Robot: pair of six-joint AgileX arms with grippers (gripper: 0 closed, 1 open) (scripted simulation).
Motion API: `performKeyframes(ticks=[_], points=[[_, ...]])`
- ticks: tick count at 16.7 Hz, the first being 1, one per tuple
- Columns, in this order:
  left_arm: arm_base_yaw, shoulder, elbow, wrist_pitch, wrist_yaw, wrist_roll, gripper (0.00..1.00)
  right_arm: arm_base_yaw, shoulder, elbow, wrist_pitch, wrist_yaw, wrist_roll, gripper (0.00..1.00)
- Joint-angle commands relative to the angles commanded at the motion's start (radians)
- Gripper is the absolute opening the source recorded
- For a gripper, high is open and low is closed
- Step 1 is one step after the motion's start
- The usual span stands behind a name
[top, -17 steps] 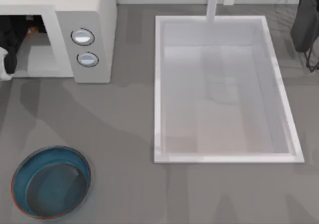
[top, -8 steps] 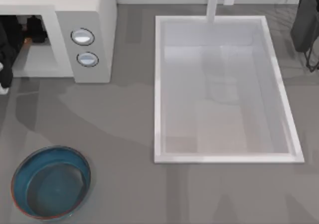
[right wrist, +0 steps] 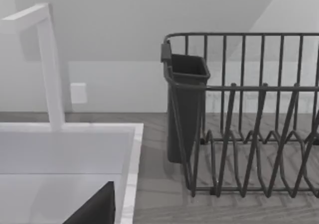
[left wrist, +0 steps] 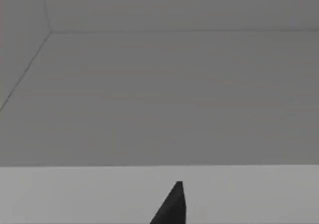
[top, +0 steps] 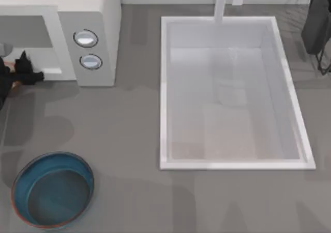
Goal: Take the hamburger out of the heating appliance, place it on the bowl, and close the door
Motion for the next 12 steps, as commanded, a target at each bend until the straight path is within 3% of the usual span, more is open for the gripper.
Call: performKeyframes(ticks=[5, 12], points=[[0.017, -0.084, -0.197, 0.134, 0.016, 0.004, 0.00, 0.000, 0.000, 0.000, 0.000, 0.000, 0.000, 1.00], [0.012, -0.101, -0.199, 0.124, 0.015, 0.006, 0.00, 0.000, 0.000, 0.000, 0.000, 0.000, 0.000, 1.00]])
